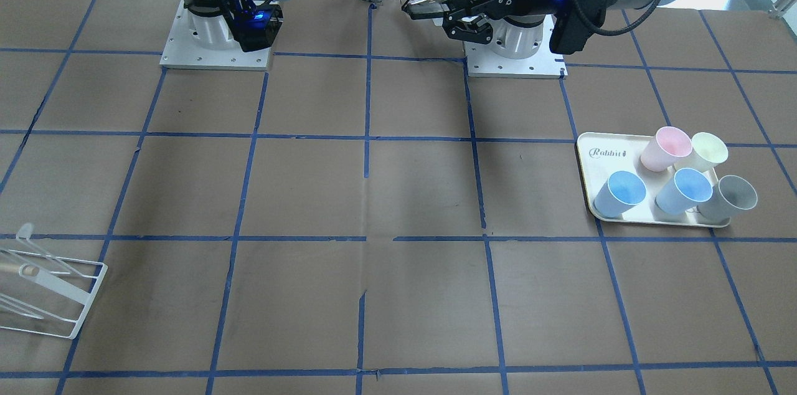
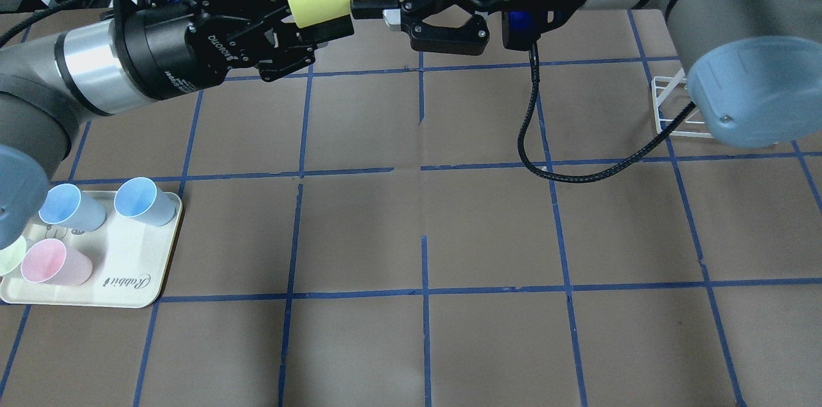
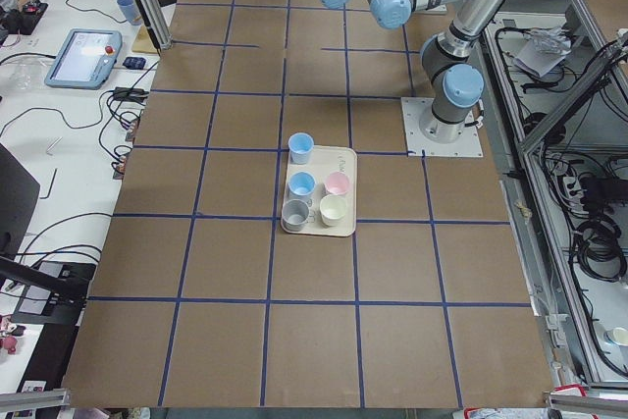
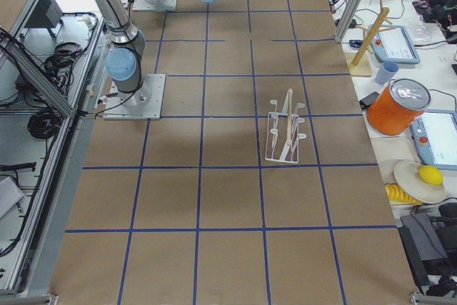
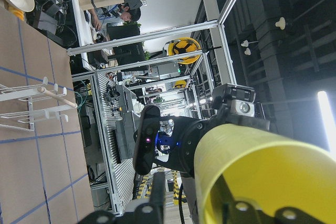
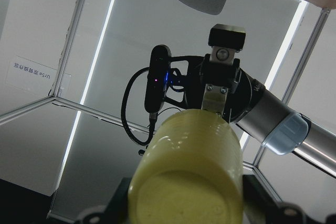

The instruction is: Transfer IKEA cup to right arm and place on rack

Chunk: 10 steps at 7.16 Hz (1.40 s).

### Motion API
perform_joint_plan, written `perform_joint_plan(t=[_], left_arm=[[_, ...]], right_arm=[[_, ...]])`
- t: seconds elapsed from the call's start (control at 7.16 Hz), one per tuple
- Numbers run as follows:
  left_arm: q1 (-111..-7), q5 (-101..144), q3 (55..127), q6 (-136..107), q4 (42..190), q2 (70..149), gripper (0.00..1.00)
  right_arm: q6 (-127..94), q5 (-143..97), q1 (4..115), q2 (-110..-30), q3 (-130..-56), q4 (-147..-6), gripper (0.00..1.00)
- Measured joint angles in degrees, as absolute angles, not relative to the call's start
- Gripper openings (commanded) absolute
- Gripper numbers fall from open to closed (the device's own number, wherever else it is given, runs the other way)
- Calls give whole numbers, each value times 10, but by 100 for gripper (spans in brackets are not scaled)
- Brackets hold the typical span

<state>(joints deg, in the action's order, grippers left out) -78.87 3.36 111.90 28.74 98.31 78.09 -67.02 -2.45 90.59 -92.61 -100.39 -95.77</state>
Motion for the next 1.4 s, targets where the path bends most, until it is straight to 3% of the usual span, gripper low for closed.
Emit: perform_joint_plan(t=[1.4], left_arm=[[-788,35,1120,287,984,780,98]], right_arm=[[-699,-23,845,-925,-1003,-956,0]])
